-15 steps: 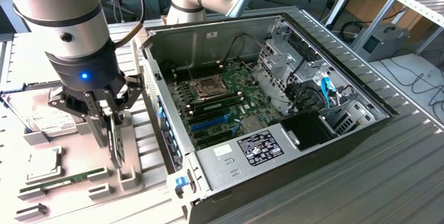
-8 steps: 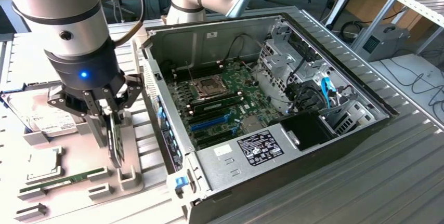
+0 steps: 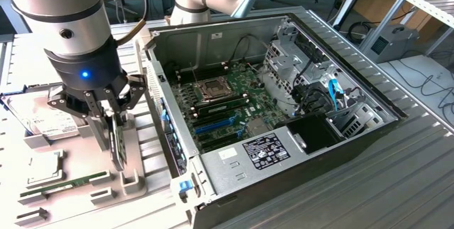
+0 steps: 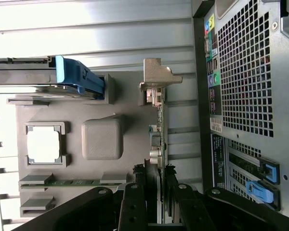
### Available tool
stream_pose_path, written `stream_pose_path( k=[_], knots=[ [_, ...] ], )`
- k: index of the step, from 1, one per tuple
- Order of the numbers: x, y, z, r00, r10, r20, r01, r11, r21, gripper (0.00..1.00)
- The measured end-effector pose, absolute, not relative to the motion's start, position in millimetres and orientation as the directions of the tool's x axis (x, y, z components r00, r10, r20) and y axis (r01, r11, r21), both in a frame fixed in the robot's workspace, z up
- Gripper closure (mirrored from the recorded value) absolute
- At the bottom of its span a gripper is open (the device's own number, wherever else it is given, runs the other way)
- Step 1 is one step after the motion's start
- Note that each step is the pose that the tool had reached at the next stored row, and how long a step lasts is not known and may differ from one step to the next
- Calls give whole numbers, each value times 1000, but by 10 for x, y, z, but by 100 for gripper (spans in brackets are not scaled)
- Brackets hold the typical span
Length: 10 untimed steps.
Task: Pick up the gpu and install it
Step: 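Pick up the gpu and move the gpu toward the slot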
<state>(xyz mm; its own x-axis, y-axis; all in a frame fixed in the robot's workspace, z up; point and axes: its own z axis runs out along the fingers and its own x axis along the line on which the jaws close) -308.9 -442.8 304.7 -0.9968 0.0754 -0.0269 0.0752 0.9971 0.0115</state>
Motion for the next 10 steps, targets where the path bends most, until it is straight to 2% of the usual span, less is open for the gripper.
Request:
stream_pose_path(
  k=[10],
  knots=[
    [-3089,-4428,3094,-997,75,-27,75,997,12,73]
  ],
)
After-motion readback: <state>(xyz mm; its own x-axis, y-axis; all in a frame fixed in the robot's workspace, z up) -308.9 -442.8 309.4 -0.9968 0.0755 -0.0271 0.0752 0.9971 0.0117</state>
